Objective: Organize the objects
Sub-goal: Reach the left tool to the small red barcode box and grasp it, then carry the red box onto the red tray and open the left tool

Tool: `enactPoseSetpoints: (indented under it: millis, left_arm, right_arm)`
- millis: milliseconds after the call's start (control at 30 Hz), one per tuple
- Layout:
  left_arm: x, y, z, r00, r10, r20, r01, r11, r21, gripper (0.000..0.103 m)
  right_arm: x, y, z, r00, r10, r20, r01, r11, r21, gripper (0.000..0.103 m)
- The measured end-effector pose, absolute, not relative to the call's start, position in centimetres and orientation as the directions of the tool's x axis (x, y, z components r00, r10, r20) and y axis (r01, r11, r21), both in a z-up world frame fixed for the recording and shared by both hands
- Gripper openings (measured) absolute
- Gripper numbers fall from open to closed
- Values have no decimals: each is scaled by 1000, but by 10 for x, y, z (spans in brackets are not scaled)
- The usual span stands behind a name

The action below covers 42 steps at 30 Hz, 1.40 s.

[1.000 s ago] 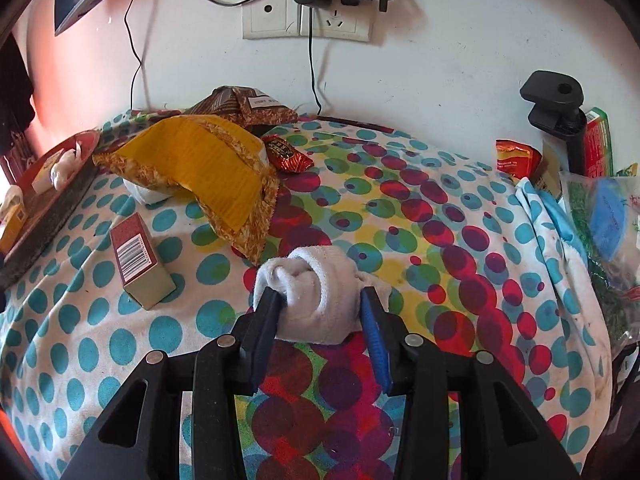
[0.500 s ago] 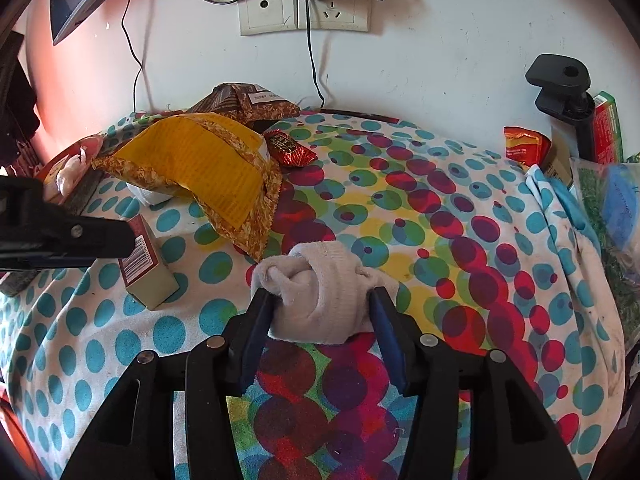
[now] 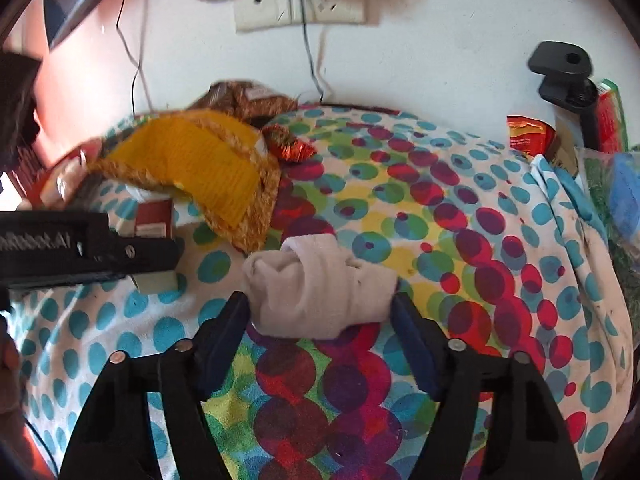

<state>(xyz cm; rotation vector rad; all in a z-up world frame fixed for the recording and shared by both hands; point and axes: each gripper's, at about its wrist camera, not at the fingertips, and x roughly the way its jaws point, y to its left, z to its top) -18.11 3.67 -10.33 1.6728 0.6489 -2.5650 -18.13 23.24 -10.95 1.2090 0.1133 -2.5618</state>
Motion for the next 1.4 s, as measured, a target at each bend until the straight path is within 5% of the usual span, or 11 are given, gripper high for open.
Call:
enactPoseSetpoints:
  millis: [67, 400, 533, 633, 767, 867, 1133, 1167, 1233, 1400]
  left_arm:
    - [-180, 36, -102, -449, 252, -857, 194, -909, -369, 42]
    - [-170, 38, -96, -464, 258, -848, 116, -930, -347, 31]
    - [-166, 36, -83, -484, 211, -849, 71, -958, -279, 4]
    - [-168, 34, -83, -448, 213, -868, 65, -961, -269, 8]
    - [-169, 36, -83, -445, 188, -875, 87, -964, -251, 46]
    - [-175, 46, -83, -439, 179, -880, 76, -969, -235, 52]
    - [-194, 54, -105, -400, 122, -908, 91, -981, -171, 52]
    - [-194, 52, -108, -397, 126, -909, 98, -979, -178, 49]
    - [-191, 46, -108, -426, 149, -892, 93, -974, -206, 29]
    - [-190, 38, -107, -430, 154, -890, 86, -974, -210, 29]
  right_arm:
    - [-179, 241, -105, -619, -258, -742, 285, -954, 95, 54]
    - [-169, 228, -96, -678, -206, -706, 298, -954, -8, 54]
    - [-170, 225, -96, -677, -204, -707, 308, -951, -21, 54]
    - [-170, 225, -96, -680, -200, -705, 304, -952, -22, 55]
    - [-172, 225, -97, -675, -202, -709, 304, -952, -18, 56]
    - [-171, 224, -97, -674, -209, -708, 311, -950, -15, 56]
    - [-169, 227, -94, -680, -233, -695, 317, -949, 8, 56]
    - [-169, 226, -94, -681, -232, -695, 317, -948, 6, 56]
    - [-168, 226, -94, -681, -234, -694, 317, -948, 8, 56]
    - [-168, 225, -93, -684, -239, -690, 322, -947, 9, 56]
